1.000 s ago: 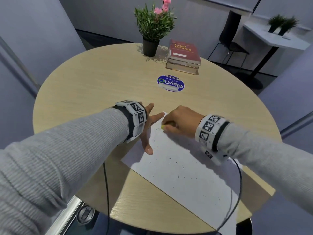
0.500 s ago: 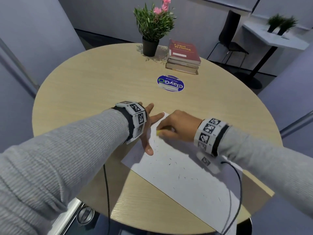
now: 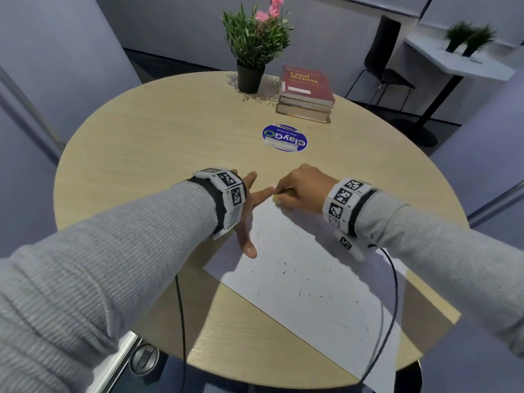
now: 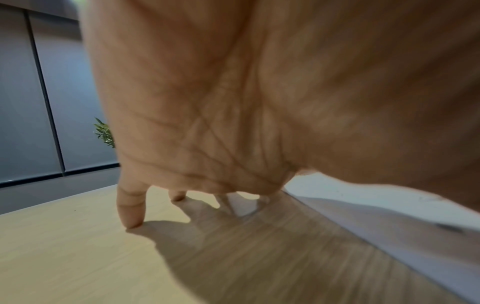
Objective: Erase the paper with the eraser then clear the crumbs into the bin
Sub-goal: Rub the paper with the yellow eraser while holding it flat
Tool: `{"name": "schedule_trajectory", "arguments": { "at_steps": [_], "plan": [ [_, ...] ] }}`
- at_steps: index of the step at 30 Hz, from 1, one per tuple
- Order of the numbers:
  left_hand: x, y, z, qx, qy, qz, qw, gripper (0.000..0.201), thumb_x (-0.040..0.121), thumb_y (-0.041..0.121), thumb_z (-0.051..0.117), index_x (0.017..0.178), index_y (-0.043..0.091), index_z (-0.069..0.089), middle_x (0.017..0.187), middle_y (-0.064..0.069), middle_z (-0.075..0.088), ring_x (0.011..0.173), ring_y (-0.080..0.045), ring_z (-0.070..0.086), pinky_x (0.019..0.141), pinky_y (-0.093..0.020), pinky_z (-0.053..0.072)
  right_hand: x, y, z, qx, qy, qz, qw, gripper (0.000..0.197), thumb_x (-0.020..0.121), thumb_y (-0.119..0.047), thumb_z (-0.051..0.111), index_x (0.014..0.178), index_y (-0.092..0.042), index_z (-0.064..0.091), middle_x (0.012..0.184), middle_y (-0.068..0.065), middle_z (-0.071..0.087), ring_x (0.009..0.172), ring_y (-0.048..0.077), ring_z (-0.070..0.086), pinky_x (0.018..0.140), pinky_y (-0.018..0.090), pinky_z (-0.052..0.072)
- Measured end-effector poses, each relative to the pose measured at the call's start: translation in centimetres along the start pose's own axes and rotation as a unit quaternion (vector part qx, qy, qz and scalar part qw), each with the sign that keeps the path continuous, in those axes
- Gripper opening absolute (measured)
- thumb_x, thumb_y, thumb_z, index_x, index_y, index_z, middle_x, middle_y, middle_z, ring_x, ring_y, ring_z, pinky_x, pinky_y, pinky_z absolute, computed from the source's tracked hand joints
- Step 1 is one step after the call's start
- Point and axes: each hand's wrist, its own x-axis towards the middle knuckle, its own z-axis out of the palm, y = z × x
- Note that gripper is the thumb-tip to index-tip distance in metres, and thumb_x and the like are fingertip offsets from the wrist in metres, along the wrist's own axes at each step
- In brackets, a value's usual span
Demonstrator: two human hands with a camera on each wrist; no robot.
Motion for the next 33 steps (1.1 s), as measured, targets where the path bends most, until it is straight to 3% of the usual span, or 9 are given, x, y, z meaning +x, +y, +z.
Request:
{"name": "schedule_trajectory", "arguments": {
  "at_steps": [4,9,13,15,19,25,28,30,33],
  "plan": [
    [0.1,0.1,-0.2,0.008,-0.019,-0.016,1.000,0.147,0.030,0.090,0.065,0.143,0.049,-0.020,0.155,-0.011,-0.027,0.139,-0.052,0.000,0.105,-0.070,0.014,-2.0,-3.6,0.6,0.024,-0.059,-0.100,0.993,0.019,0.088,-0.030,0.058,0.094,-0.019,0.072,0.079,0.000,0.071,0.067,0.019,0.059,0.066,0.029,0.047],
    [0.0,0.2,-0.1,-0.008,-0.006,-0.004,1.000,0.147,0.033,0.088,0.067,0.138,0.050,-0.029,0.155,-0.016,-0.024,0.137,-0.054,0.002,0.105,-0.070,0.016,0.0,-0.7,0.0,0.013,0.000,-0.009,1.000,0.023,0.084,-0.036,0.059,0.101,-0.025,0.070,0.085,0.003,0.070,0.077,0.021,0.063,0.077,0.036,0.053],
    [0.1,0.0,-0.2,0.013,-0.039,-0.014,0.999,0.140,0.031,0.091,0.063,0.144,0.053,-0.010,0.154,-0.008,-0.031,0.140,-0.050,-0.013,0.107,-0.071,0.010,-1.9,-4.3,0.9,0.044,-0.054,-0.117,0.991,0.021,0.086,-0.030,0.060,0.104,-0.021,0.063,0.080,-0.009,0.064,0.068,0.013,0.055,0.071,0.029,0.048],
    [0.2,-0.1,0.0,0.018,-0.034,-0.012,0.999,0.140,0.029,0.093,0.060,0.145,0.052,-0.007,0.154,-0.008,-0.031,0.140,-0.050,-0.007,0.107,-0.070,0.013,-1.8,-3.9,0.5,0.045,-0.052,-0.093,0.993,0.020,0.086,-0.032,0.061,0.101,-0.020,0.062,0.078,-0.008,0.060,0.072,0.015,0.058,0.070,0.029,0.048],
    [0.2,0.0,0.6,0.001,-0.005,-0.009,1.000,0.147,0.032,0.092,0.061,0.142,0.047,-0.025,0.155,-0.012,-0.027,0.140,-0.050,-0.005,0.108,-0.068,0.010,0.0,0.1,-0.6,0.002,-0.008,0.033,0.999,0.022,0.086,-0.040,0.061,0.093,-0.019,0.062,0.075,-0.003,0.056,0.087,0.025,0.061,0.076,0.034,0.049],
    [0.3,-0.3,0.1,-0.025,-0.014,0.007,1.000,0.145,0.032,0.081,0.071,0.148,0.044,-0.009,0.157,-0.013,-0.021,0.142,-0.048,-0.005,0.108,-0.069,0.012,-3.4,-5.1,0.6,0.042,-0.049,-0.149,0.987,0.016,0.086,-0.027,0.063,0.098,-0.017,0.067,0.073,-0.010,0.062,0.064,0.012,0.053,0.067,0.027,0.047],
    [-0.2,0.0,0.0,0.006,-0.003,-0.001,1.000,0.147,0.028,0.088,0.064,0.145,0.047,-0.016,0.157,-0.013,-0.018,0.138,-0.050,0.009,0.108,-0.066,0.018,-1.9,-3.2,0.0,0.033,-0.028,-0.102,0.994,0.021,0.087,-0.031,0.062,0.104,-0.021,0.066,0.079,-0.010,0.067,0.069,0.010,0.054,0.073,0.027,0.049],
    [-0.3,0.3,0.2,-0.001,0.010,-0.004,1.000,0.145,0.035,0.085,0.069,0.144,0.047,-0.020,0.157,-0.016,-0.016,0.136,-0.051,0.010,0.109,-0.064,0.018,-0.9,-1.1,-0.4,0.007,0.005,-0.042,0.999,0.020,0.086,-0.035,0.061,0.099,-0.020,0.067,0.083,-0.001,0.071,0.078,0.019,0.061,0.075,0.033,0.051],
    [-0.4,0.2,0.0,0.008,0.003,-0.007,1.000,0.149,0.031,0.088,0.066,0.144,0.047,-0.021,0.157,-0.011,-0.022,0.139,-0.051,0.004,0.107,-0.068,0.017,-2.2,-2.9,0.4,0.015,-0.002,-0.096,0.995,0.017,0.085,-0.030,0.061,0.098,-0.020,0.067,0.082,-0.001,0.071,0.075,0.020,0.063,0.071,0.032,0.051]
  ]
}}
